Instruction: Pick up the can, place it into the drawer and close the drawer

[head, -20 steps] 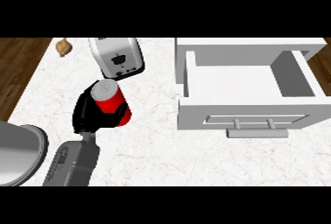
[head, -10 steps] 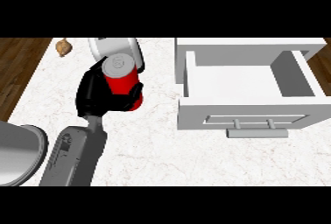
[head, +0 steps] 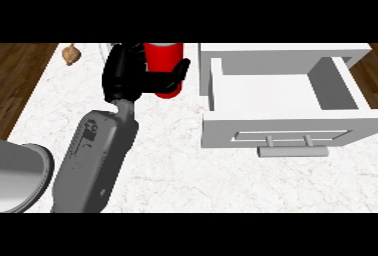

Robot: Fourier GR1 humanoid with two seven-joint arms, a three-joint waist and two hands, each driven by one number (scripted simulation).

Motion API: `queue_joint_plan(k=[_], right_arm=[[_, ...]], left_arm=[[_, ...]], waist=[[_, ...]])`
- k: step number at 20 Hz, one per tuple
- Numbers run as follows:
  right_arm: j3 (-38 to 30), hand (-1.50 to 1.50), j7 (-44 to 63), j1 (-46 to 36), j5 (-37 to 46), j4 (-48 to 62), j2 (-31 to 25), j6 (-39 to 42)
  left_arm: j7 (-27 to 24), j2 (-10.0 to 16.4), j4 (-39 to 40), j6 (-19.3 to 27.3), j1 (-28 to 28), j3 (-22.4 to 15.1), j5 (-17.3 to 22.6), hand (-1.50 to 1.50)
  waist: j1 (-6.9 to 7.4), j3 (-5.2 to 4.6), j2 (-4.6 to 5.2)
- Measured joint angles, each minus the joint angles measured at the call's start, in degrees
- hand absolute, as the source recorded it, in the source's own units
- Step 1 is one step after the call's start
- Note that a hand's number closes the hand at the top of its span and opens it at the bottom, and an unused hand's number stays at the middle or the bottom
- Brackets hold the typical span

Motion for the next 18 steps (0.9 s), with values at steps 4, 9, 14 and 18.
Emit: queue_joint_plan(k=[4,9,14,18], right_arm=[[0.6,-1.5,0.1,0.1,0.5,-0.4,-0.1,-0.7],[0.8,-1.5,-0.8,-0.4,0.9,0.8,0.2,0.1],[1.2,-1.5,0.4,-1.5,0.9,0.4,-0.5,-0.8],[1.4,-1.5,0.9,-2.9,1.2,1.0,-1.1,-1.6]], left_arm=[[0.9,0.0,3.2,3.5,-5.4,-1.7,0.8,1.5],[0.7,0.0,8.5,6.9,-11.9,-2.7,1.8,1.5],[-1.6,-0.1,15.3,10.1,-18.2,-4.6,4.4,1.5],[-2.9,-0.1,20.6,12.1,-23.3,-6.1,7.5,1.5]], waist=[[-0.15,0.0,0.03],[-0.31,0.01,0.06],[-0.62,0.0,0.16],[-0.84,0.0,0.22]])
